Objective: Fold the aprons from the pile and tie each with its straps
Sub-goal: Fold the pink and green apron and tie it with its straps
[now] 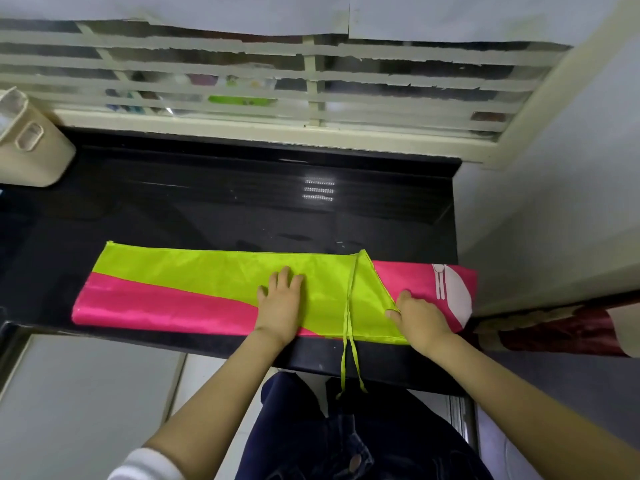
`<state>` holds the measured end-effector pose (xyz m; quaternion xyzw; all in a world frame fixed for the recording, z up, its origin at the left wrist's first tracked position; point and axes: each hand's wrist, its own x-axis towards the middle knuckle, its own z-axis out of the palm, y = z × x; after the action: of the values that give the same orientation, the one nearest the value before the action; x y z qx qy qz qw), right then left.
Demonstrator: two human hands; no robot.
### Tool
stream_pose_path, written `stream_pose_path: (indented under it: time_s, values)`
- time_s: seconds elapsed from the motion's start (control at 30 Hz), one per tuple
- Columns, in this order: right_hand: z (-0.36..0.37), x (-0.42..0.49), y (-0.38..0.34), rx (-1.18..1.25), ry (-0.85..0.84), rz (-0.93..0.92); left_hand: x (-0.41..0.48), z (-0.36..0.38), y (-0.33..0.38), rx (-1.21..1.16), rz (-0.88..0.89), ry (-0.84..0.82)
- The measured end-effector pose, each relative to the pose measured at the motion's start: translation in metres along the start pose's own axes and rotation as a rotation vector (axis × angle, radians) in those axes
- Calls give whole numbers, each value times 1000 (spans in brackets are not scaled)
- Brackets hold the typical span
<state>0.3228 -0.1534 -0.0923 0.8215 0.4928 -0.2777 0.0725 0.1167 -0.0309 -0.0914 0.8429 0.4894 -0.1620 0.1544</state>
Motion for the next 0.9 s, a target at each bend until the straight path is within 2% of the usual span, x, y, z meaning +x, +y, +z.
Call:
stream_pose_path:
  time_s: [0.07,0.13,0.2,0.27,0.43,0.57,0.67,0.77,0.83,0.9]
  values:
    - [2,0,-3,57,55,-4,-4,-5,21,-181,-5,53]
    - [5,0,-3,-40,186,-72,-5,-10,45,-362,-14,-3]
    - [8,0,-1,-218,199,-171,-5,-14,65,-368,1,-81]
    - [14,2,5,-296,220,-282,-2,-12,75,-370,4,-117]
    - [9,7,10,-372,84,-360,18,-29,68,-725,-24,-86]
    - [2,8,12,-373,-11,-381,44,-72,60,-729,-34,4]
    - [-4,10,13,-371,-55,-390,68,-103,66,-826,-15,26]
    - [-10,9,11,-347,-72,-389,89,-128,79,-892,22,137]
    - [-13,9,11,-327,-88,-390,96,-136,88,-791,62,234]
    - [-17,9,10,-307,-87,-391,95,-135,94,-572,99,288]
